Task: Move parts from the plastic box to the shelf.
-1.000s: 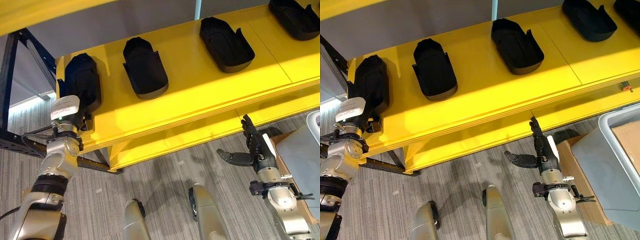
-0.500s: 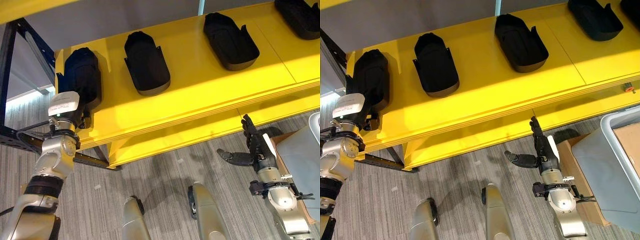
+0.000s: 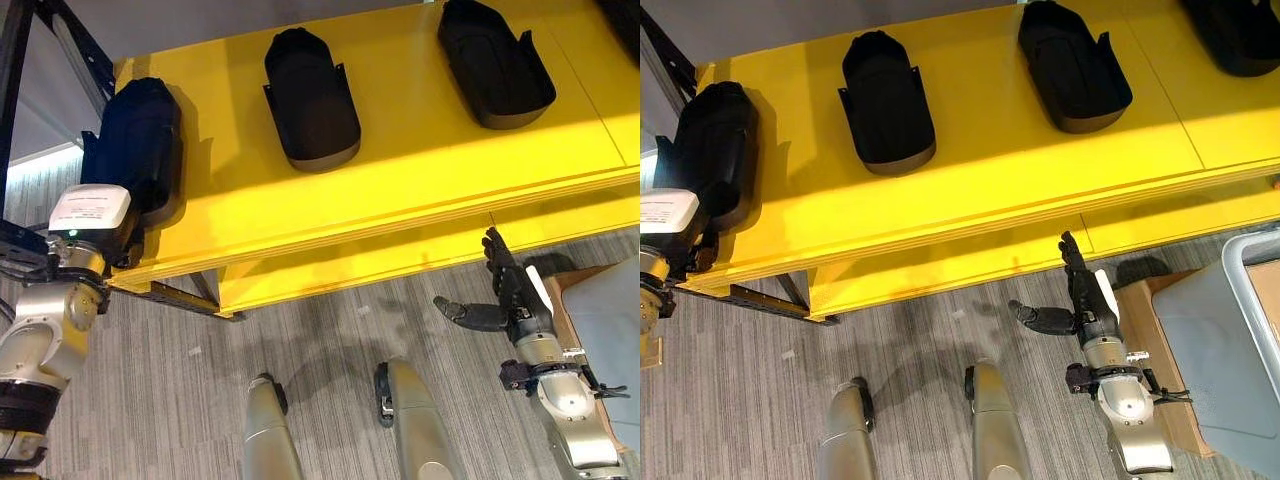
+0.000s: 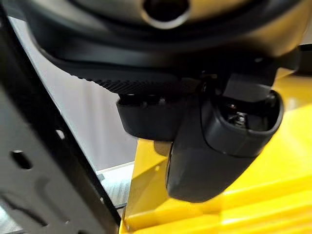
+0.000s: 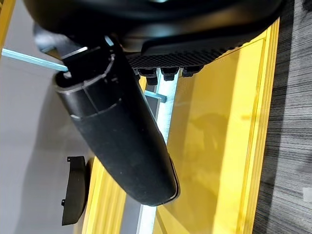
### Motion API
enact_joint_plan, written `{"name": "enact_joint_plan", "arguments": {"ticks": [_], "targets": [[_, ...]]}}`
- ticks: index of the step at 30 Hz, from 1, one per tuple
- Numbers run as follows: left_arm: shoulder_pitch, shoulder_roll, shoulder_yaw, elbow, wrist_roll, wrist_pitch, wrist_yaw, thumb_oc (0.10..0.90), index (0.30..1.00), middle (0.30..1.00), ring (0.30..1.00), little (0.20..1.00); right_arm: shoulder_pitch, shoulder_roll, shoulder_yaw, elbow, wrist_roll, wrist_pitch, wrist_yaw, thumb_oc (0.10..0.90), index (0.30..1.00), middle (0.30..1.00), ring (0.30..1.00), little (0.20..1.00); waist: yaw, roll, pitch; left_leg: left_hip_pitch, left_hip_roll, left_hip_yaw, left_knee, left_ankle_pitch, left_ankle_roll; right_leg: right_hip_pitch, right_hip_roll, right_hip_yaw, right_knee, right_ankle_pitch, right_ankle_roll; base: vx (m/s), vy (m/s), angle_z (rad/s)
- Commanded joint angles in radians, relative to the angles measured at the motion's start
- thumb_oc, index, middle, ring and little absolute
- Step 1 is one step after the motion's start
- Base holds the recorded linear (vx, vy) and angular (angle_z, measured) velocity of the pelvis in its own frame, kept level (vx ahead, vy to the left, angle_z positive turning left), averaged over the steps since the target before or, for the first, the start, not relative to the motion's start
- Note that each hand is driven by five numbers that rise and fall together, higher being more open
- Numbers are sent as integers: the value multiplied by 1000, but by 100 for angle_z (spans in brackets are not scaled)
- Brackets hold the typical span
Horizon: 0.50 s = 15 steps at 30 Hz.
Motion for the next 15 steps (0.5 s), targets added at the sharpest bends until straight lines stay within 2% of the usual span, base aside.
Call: {"name": "enact_joint_plan", "arguments": {"ticks": [1,7,13,15], "targets": [[16,156,129,-36,0,32,-1,900,1000,1000,1000,1000,-38,6,-86,-120,-2,-85,-10,900,1000,1000,1000,1000,5,-6,-62,29,-10,39,55,-84,84,80,-38,58,-96,21,40,7,-8,4],[117,192,283,-176,-59,34,-35,900,1000,1000,1000,1000,-32,16,-95,-106,-1,-71,6,900,1000,1000,1000,1000,13,-5,-66,27,-12,38,55,-86,82,82,-36,59,-97,20,40,2,-2,2],[59,220,252,-177,-58,21,-14,900,1000,1000,1000,1000,-35,9,-84,-106,-9,-74,5,900,1000,1000,1000,1000,3,-8,-67,30,-12,37,51,-85,81,80,-35,59,-99,23,41,1,0,1],[3,235,205,-157,-37,14,5,900,1000,1000,1000,1000,-34,7,-82,-106,-10,-77,3,900,1000,1000,1000,1000,0,-9,-68,28,-11,36,52,-84,80,78,-36,58,-97,22,41,0,0,0]]}}
